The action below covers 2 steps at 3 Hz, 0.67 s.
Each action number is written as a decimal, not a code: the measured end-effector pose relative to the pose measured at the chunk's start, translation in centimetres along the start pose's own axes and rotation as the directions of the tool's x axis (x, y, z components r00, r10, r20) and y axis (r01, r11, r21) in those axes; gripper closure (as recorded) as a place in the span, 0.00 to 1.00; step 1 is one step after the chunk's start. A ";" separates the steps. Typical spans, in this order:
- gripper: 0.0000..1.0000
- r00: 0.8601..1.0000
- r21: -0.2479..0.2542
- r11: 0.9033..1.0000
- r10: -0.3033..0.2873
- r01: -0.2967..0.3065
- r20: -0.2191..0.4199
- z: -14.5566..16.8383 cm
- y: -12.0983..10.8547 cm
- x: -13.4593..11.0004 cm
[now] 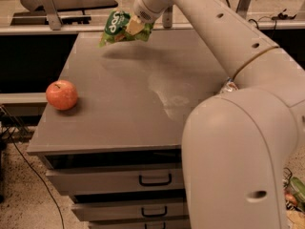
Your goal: Move green rice chip bag near redbull can
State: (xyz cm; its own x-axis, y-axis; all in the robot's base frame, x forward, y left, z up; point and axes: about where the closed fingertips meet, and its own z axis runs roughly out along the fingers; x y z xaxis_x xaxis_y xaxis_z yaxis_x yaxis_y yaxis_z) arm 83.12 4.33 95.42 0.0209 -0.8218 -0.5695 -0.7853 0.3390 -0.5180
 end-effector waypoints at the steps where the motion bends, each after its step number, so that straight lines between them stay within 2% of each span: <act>1: 1.00 0.999 0.019 0.999 -0.029 0.030 -0.034 -2.9 0.1 0.8; 2: 1.00 0.996 0.024 0.999 -0.019 0.021 -0.087 -5.4 0.8 3.5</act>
Offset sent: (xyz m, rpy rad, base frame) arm -0.0713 -0.0977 0.0056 -0.1258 0.0236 -0.1035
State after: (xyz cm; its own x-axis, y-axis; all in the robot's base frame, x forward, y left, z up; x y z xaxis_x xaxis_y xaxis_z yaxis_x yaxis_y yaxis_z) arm 79.24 -0.78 96.48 -0.0182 -0.8650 -0.5015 -0.7697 0.3323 -0.5452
